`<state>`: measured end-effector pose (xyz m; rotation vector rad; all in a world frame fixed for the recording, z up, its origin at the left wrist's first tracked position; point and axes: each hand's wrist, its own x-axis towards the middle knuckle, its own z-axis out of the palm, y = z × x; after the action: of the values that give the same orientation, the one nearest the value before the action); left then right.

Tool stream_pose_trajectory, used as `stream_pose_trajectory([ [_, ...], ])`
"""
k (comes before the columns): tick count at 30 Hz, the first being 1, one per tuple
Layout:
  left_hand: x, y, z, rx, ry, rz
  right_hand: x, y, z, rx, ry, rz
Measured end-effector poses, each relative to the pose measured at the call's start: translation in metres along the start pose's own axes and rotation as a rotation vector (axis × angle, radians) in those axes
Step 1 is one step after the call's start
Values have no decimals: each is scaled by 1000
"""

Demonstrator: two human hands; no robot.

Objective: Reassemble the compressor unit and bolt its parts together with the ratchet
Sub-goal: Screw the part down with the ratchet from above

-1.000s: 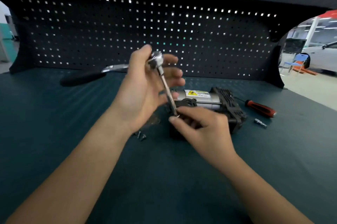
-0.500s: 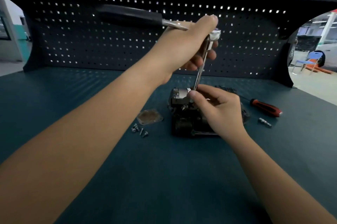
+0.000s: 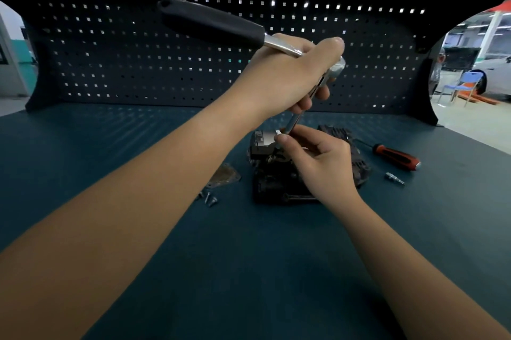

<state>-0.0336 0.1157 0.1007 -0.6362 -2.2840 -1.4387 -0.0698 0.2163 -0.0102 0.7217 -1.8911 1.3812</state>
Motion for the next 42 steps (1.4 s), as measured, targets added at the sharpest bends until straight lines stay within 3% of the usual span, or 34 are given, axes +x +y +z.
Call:
stream_pose_trajectory([
  [16, -5, -2, 3, 75, 11, 34, -3, -2, -1, -14, -37, -7],
  [30, -7, -12, -11, -22, -135, 97, 1, -9, -2, -10, -84, -118],
  [32, -7, -13, -15, -152, -103, 108, 2, -10, -2, -28, -55, -158],
  [38, -24, -29, -29, -908, 101, 130, 2, -12, 8, -180, 26, -332],
  [42, -38, -30, -31, -876, 116, 163, 4, -10, 4, -116, 45, -236],
])
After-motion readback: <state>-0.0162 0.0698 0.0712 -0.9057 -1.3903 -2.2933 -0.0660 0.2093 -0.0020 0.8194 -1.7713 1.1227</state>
